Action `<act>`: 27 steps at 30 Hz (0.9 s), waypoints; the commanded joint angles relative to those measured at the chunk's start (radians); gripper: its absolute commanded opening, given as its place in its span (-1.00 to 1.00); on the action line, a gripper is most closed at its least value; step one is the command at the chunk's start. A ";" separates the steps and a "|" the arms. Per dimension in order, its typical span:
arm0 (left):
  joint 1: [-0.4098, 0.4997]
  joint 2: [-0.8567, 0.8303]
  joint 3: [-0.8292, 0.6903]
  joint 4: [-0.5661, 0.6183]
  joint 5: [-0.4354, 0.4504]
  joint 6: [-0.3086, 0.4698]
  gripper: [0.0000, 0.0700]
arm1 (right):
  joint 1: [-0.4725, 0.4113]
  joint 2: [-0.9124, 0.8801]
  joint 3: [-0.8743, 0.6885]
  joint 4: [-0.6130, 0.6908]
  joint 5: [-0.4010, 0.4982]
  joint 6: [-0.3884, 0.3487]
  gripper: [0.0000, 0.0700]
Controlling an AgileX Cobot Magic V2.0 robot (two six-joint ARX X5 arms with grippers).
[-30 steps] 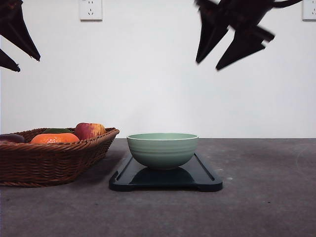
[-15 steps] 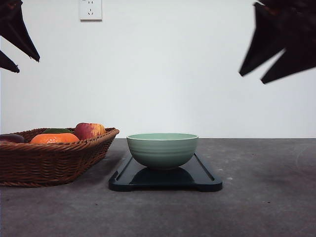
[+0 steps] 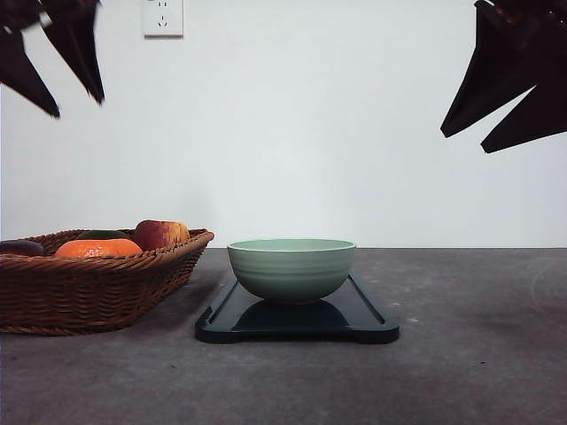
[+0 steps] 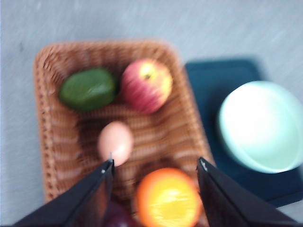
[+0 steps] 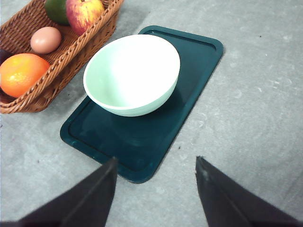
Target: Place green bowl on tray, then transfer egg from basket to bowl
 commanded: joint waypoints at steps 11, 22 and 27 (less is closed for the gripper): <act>-0.017 0.287 0.084 -0.011 -0.098 0.109 0.38 | 0.006 0.005 0.008 0.010 -0.001 0.048 -0.08; -0.015 0.416 0.084 0.055 -0.099 0.110 0.35 | 0.006 0.005 0.008 0.010 -0.001 0.048 -0.08; -0.014 0.450 0.084 0.074 -0.099 0.110 0.35 | 0.006 0.005 0.008 0.010 -0.001 0.048 -0.08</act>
